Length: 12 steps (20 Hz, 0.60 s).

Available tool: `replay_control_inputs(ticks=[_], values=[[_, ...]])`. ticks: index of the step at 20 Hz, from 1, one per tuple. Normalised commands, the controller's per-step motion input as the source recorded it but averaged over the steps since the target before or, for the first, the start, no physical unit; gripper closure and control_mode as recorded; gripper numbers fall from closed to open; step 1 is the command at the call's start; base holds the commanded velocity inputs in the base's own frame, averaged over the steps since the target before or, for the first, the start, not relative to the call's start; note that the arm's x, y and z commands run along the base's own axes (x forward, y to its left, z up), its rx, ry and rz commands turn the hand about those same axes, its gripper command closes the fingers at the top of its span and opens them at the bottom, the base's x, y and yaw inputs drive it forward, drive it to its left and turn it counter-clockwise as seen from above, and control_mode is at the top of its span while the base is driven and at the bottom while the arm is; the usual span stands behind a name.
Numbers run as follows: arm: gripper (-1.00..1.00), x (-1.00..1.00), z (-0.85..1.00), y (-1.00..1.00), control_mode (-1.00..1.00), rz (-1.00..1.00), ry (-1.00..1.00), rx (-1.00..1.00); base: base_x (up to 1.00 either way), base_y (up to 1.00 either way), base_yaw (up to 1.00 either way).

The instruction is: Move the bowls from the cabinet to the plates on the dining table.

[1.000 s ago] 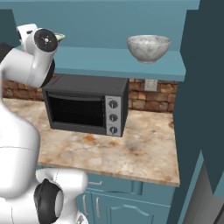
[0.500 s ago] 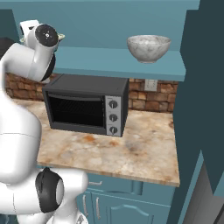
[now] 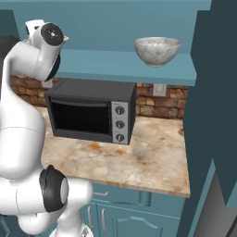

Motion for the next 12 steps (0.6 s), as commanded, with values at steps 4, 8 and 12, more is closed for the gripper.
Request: replay_control_inputs(ticks=[4,8,12], values=[[-1.00,0.31,-0.03,0.13,-1.00,0.00,0.01,0.00,0.00,0.00,0.00],[-1.00,0.31,-0.04,0.15,-1.00,0.00,0.00,0.00,0.00,0.00,0.00],[-1.00,0.30,-0.05,0.13,-1.00,0.00,0.00,0.00,0.00,0.00,0.00]])
